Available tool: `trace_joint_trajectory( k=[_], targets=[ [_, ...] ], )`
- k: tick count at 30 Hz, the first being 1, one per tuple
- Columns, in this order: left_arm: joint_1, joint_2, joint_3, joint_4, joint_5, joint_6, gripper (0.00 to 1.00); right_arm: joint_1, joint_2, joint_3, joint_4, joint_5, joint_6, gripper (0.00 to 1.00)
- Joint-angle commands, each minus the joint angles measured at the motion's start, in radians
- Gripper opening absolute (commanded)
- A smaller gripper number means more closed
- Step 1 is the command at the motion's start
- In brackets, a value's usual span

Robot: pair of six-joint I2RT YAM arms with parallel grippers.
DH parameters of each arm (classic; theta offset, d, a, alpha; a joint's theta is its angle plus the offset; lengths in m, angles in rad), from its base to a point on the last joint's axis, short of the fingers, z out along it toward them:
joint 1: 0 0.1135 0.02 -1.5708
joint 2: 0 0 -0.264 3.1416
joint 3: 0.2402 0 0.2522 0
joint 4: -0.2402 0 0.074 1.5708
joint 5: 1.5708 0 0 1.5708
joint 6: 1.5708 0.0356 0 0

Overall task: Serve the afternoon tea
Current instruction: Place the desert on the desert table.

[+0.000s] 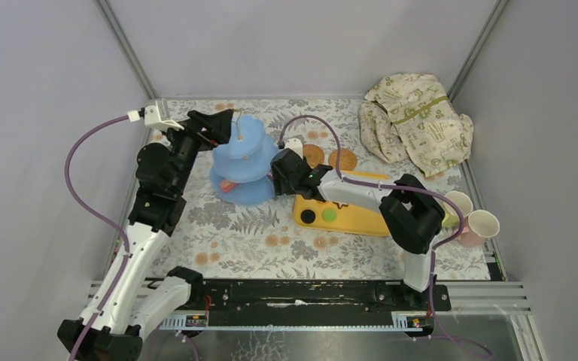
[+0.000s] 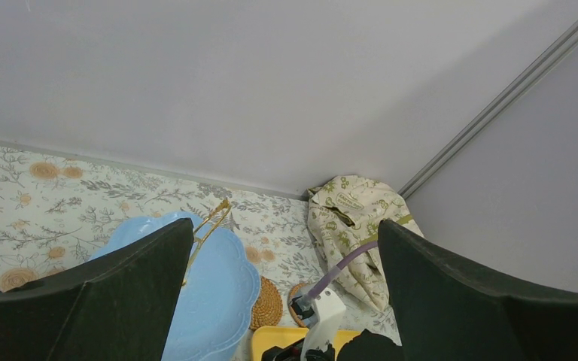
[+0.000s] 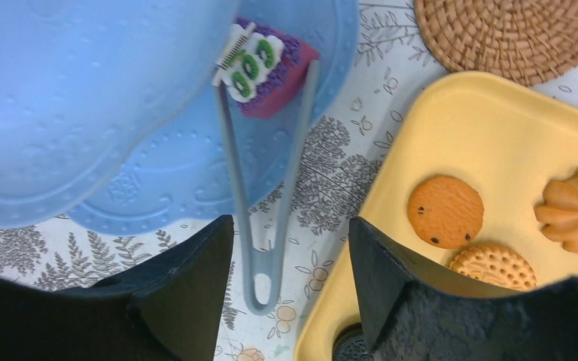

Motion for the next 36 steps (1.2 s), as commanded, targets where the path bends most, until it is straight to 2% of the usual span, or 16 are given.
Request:
trace_joint_trajectory(
  k=[1,6,15,36],
  targets=[
    [-0.004,0.003,0.017,0.015,-0.008,0.002,1.0,0.025,-0.056,-0.006,0.086,0.037,-0.037,0.64],
    [-0.004,-0.001,0.012,0.013,-0.007,-0.001,1.0,0.05,-0.059,-0.024,0.097,0.022,-0.043,0.64],
    [-0.004,-0.009,0.005,0.007,-0.012,0.001,1.0,0.091,-0.035,-0.043,0.104,0.083,-0.083,0.64],
    [-0.004,-0.01,-0.01,0.007,-0.013,-0.005,1.0,0.091,0.031,-0.048,0.121,0.083,-0.096,0.57]
  ],
)
